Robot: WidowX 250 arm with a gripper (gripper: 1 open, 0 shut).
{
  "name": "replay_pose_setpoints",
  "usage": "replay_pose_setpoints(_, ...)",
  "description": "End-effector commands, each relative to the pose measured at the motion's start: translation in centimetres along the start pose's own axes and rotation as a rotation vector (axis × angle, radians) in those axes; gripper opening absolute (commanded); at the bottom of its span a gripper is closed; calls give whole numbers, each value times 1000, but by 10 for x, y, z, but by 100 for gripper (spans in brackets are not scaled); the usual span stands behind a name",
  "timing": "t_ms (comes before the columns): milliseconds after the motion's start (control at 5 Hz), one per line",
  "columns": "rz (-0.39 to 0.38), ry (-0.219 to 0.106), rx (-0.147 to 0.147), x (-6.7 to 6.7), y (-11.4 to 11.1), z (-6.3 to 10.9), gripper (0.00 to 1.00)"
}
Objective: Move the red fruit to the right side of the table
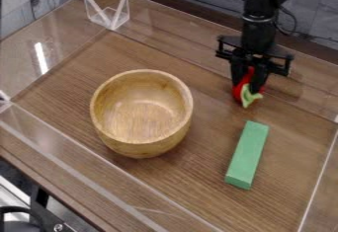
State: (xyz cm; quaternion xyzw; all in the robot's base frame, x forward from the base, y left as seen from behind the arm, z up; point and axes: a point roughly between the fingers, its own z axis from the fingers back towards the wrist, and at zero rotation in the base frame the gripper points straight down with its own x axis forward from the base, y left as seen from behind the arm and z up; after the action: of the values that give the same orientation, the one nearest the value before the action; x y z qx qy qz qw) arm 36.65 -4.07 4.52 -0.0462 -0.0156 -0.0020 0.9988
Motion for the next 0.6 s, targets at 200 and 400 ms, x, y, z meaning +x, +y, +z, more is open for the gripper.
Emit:
replay_pose_setpoints(200, -53, -77, -14, 13, 2, 29, 0)
replay_pose_setpoints(400, -93, -68, -20, 13, -4, 24, 0)
